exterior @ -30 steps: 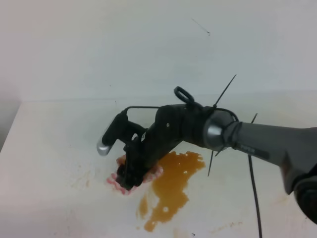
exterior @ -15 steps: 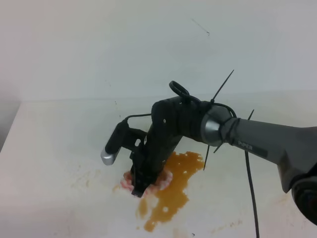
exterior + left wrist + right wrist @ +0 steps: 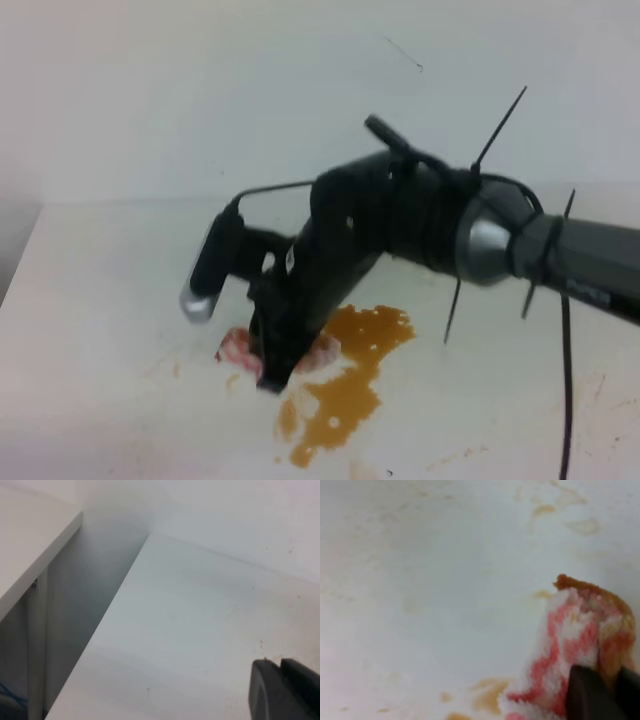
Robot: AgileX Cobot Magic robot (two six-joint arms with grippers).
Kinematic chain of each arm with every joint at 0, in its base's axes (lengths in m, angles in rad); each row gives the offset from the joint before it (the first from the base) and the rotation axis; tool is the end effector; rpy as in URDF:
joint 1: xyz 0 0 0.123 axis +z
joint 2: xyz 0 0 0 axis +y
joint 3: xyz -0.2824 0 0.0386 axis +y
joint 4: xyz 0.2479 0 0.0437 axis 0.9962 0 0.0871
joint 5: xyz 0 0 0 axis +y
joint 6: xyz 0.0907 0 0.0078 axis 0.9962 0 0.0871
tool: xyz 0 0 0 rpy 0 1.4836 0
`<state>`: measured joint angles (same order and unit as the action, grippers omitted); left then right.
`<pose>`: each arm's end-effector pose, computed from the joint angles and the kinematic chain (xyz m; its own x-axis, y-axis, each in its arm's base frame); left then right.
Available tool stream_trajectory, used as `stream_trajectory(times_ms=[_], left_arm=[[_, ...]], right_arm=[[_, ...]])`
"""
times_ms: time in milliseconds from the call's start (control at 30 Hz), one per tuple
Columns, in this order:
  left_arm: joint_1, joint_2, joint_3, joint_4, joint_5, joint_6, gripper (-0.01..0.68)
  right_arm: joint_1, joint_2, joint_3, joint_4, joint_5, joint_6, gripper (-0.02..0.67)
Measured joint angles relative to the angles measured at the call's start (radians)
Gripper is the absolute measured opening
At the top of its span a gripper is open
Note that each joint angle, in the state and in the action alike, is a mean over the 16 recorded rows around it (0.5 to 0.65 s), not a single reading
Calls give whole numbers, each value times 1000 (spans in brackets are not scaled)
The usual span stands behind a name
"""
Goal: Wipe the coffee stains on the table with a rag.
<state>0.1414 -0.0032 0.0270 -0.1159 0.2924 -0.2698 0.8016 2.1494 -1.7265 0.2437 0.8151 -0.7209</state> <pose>0.0548 0.0047 0.1779 -0.1666 -0.3989 -0.9017 -0.1838 0.9110 -0.3691 0.3143 0.3477 0.1951 -0.1392 -0.8860 -0.4423 -0.9769 0.1961 -0.0854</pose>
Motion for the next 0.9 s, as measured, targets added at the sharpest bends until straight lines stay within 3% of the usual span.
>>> stream_trajectory(times_ms=[400, 900], left_arm=[[0, 2, 2, -1, 0, 0, 0], [0, 0, 4, -1, 0, 0, 0]], right_arm=[[33, -86, 341, 10, -203, 4, 55], [-183, -105, 434, 37, -335, 13, 52]])
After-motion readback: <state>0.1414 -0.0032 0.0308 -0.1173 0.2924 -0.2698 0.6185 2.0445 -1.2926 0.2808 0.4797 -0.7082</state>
